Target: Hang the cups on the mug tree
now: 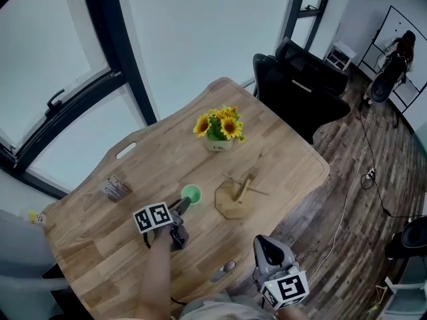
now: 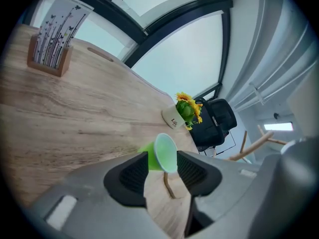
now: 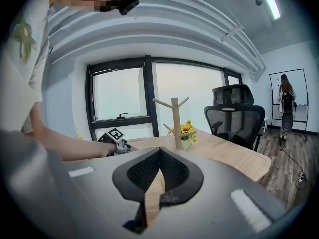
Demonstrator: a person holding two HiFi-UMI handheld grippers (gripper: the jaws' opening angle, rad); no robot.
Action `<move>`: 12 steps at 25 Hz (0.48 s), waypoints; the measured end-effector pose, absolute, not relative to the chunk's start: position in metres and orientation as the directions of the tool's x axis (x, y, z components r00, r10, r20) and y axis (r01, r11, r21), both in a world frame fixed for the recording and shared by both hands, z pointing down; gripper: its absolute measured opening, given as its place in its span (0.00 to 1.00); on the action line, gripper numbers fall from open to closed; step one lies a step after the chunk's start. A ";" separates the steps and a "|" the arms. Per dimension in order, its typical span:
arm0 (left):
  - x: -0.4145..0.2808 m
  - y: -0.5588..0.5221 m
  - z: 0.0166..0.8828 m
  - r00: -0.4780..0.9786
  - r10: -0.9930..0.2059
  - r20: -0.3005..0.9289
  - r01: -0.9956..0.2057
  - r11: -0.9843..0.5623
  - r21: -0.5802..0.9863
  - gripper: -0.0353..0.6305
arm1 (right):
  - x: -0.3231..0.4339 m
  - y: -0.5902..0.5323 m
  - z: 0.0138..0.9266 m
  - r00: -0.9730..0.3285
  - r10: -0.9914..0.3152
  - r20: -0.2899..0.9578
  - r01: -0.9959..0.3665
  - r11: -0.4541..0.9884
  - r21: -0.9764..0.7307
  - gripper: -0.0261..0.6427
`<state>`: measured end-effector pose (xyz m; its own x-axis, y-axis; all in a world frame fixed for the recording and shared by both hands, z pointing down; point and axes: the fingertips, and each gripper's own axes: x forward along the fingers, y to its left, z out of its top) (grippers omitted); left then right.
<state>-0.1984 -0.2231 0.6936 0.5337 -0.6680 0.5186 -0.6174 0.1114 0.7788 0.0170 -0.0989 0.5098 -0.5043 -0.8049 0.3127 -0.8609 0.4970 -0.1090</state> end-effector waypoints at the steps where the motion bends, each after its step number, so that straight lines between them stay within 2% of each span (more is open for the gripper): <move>1: -0.198 -0.223 0.696 0.538 -0.665 0.518 -0.611 0.116 0.783 0.32 | 0.016 -0.099 0.511 -0.504 -0.804 0.315 -0.861 0.497 -0.109 0.04; 12: -0.198 -0.224 0.711 0.523 -0.643 0.560 -0.623 0.160 0.766 0.29 | 0.012 -0.104 0.513 -0.500 -0.801 0.328 -0.861 0.502 -0.086 0.04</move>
<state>-0.1984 -0.2245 0.7106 0.5227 -0.6427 0.5601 -0.6231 0.1603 0.7655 0.0121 -0.1039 0.5130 -0.5002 -0.8013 0.3281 -0.8606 0.5019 -0.0863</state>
